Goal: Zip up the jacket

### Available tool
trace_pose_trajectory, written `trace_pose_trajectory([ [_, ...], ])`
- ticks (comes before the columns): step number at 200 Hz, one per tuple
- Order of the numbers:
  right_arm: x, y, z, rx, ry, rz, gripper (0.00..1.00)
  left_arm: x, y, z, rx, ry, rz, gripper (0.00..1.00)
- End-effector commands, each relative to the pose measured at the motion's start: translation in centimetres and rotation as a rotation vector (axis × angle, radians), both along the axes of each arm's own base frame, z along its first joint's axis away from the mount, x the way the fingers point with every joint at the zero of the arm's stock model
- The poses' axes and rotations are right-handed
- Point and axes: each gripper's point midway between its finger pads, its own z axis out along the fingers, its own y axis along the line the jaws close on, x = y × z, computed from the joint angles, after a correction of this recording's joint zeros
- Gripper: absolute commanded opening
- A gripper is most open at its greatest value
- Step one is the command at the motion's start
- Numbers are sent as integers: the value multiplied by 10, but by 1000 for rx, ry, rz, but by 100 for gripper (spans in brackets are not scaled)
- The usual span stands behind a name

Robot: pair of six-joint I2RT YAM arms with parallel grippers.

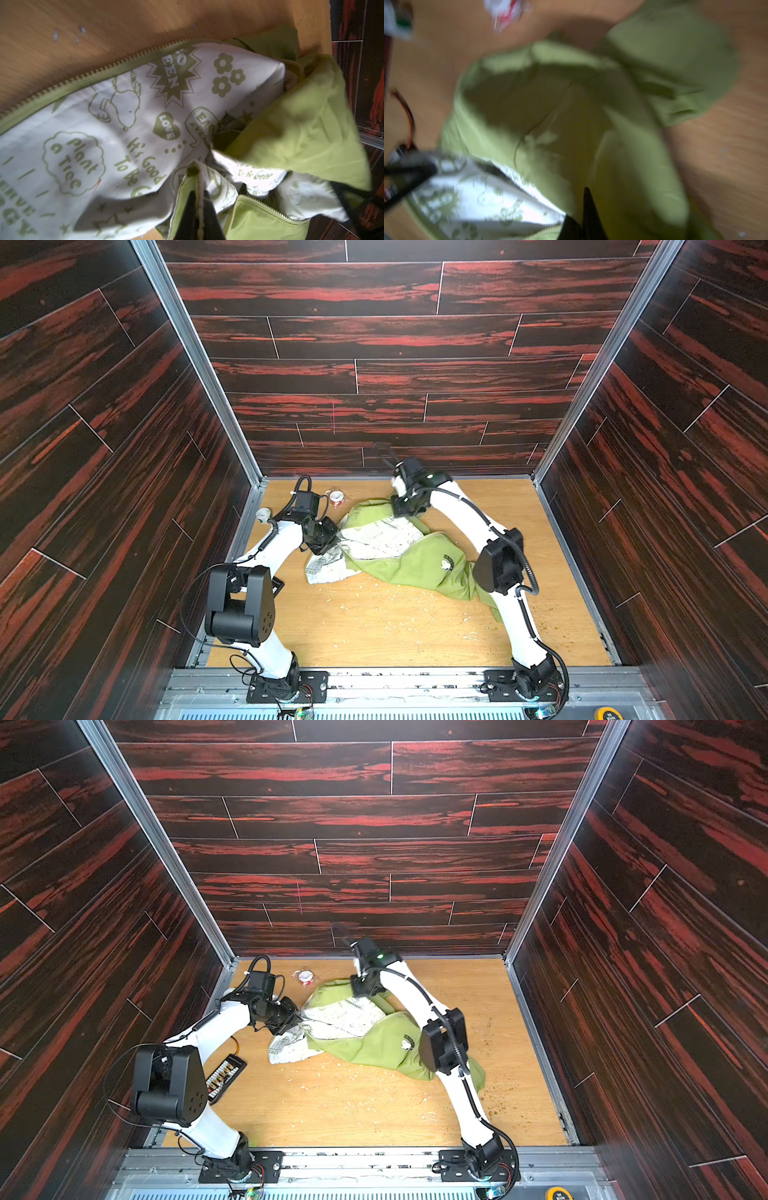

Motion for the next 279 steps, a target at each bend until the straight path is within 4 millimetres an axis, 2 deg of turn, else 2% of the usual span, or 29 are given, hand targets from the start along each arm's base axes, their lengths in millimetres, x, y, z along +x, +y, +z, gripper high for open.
trace_pose_trajectory([
  [1, 13, -59, 70, 97, -39, -155, 0, -8, 7, 38, 18, -45, -26, 0],
  [14, 19, -85, 90, 133, -57, -212, 0, -7, 9, 50, 25, -67, -27, 0],
  [32, 28, -133, 113, 179, -64, -318, 0, -7, 13, 64, 41, -93, -32, 0],
  [68, 32, -223, 131, 180, -63, -532, 0, -13, 31, 84, 66, -116, -14, 0],
  [89, 29, -259, 133, 142, -65, -618, 0, -23, 43, 88, 87, -110, 5, 0],
  [114, 25, -290, 132, 85, -66, -695, 0, -37, 55, 90, 110, -98, 31, 0],
  [145, 21, -311, 129, 18, -57, -745, 0, -50, 63, 92, 137, -98, 53, 0],
  [170, 21, -316, 114, -28, -21, -748, 0, -57, 63, 88, 130, -83, 57, 0],
  [210, 31, -318, 71, -79, 52, -731, 0, -67, 57, 54, 100, 9, 44, 0],
  [257, 49, -325, 23, -85, 140, -740, 0, -63, 46, 11, 28, 147, 9, 0],
  [265, 52, -327, 17, -80, 148, -742, 2, -60, 45, 6, 23, 157, 7, 0],
  [279, 56, -329, 8, -70, 165, -742, 9, -55, 46, 2, 29, 164, 3, 14],
])
